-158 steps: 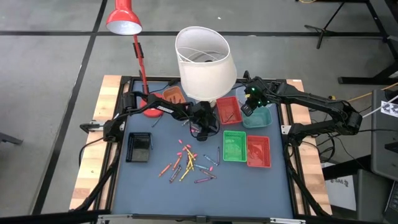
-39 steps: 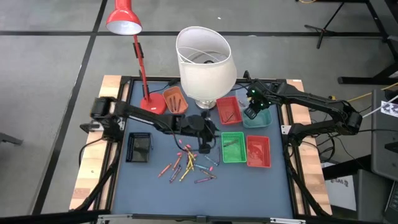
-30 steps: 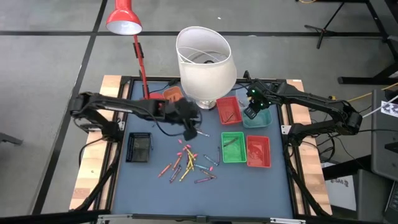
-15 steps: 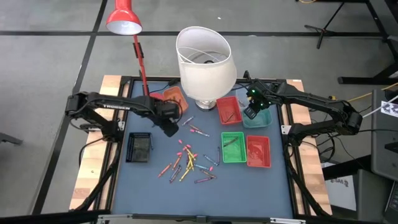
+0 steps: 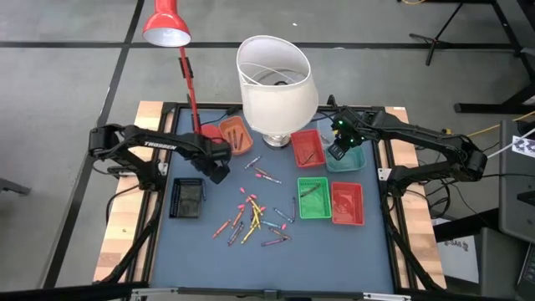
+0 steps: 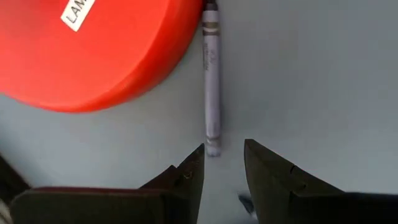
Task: Sort crayons
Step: Put the blue crayon into the black bin
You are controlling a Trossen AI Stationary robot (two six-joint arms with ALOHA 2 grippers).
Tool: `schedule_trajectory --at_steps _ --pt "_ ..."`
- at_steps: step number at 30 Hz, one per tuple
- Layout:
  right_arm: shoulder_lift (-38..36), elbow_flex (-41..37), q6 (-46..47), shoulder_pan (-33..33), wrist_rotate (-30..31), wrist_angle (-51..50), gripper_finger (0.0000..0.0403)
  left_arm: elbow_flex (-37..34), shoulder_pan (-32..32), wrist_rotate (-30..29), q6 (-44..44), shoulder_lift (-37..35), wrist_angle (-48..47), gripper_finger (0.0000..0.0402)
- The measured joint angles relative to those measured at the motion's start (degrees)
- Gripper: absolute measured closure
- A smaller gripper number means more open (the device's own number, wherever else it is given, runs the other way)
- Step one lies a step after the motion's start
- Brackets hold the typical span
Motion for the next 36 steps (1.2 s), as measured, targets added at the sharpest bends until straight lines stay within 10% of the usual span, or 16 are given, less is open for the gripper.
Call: schedule_trajectory --at_steps 36 --pt "0.0 0.0 0.09 0.01 -3.3 -1.82 0.0279 -0.45 4.94 2.56 6.43 -0.08 6.22 0.0399"
